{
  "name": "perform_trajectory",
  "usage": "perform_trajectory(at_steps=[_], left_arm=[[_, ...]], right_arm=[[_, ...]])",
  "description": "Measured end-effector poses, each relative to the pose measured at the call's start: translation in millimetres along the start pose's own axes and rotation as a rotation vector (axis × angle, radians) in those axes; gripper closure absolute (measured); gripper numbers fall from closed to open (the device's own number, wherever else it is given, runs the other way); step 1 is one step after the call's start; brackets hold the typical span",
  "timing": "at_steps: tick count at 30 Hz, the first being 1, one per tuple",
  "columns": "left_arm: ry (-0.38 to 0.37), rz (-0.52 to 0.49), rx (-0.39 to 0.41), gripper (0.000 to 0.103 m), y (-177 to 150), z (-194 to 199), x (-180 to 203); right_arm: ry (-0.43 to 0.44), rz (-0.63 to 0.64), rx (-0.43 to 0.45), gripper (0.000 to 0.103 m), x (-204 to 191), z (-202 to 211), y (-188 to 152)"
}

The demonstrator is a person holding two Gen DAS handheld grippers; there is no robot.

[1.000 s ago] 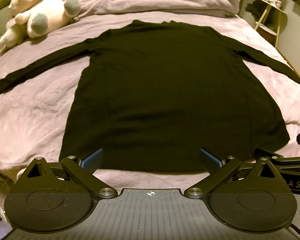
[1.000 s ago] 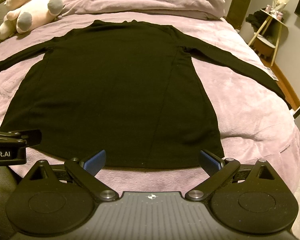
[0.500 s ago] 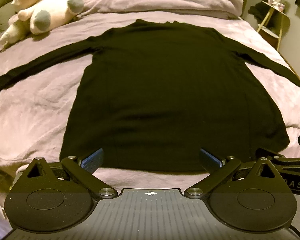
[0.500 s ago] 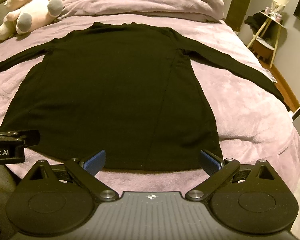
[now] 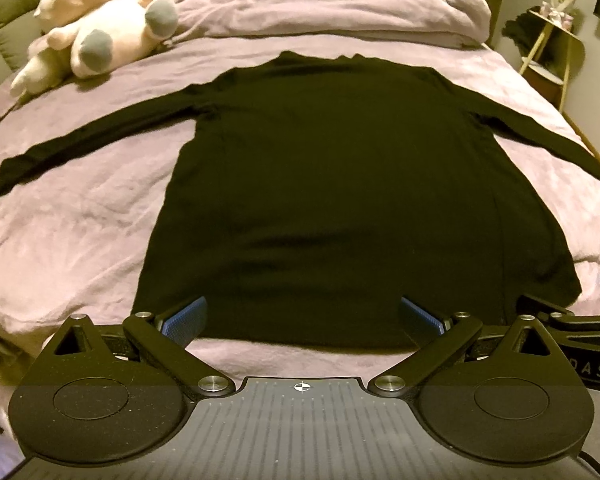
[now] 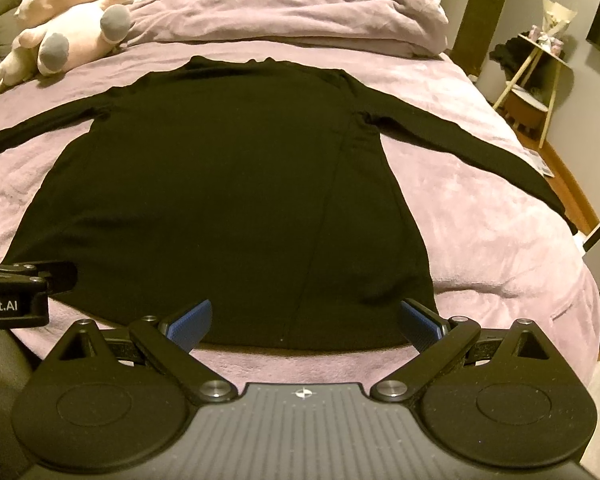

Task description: Fold small clothes

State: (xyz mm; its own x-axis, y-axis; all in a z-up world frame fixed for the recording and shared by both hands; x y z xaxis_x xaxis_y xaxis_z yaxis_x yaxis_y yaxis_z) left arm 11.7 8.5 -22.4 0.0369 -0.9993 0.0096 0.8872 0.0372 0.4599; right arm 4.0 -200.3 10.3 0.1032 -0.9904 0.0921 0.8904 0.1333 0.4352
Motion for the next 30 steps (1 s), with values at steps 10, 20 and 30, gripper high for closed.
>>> perform_trajectory(at_steps=[10,20,30], left_arm=[[0.001,-0.011,-0.003,0.0,-0.1,-1.6,1.1],[0.005,-0.016,-0.007,0.0,1.4,-2.7,1.7],[0.013,-0.017,-0.014,0.0,2.8,-4.3,3.9]], right_arm=[[0.002,-0.004,-0.001,0.004,0.5,-1.3,-0.5],[0.009,-0.008,-0.002,0.004,0.7,-2.9,0.9],[0.029,-0.013,0.003,0.004,3.2,-4.5,2.1]])
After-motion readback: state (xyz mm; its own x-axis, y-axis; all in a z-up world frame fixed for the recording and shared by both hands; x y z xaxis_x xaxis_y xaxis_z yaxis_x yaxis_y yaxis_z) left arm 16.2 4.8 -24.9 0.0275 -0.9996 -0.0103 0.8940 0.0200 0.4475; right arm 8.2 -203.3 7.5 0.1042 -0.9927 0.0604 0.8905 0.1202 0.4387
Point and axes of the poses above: each gripper's, at about its wrist camera, not at the fingertips, and z roughly against the way its jaws point, x to its right, y to its top, the point moved 4 cm from there along -z, roughly the way its jaws point, and after that the axes turned 9 degrees about -x, right-handed, at the moved point
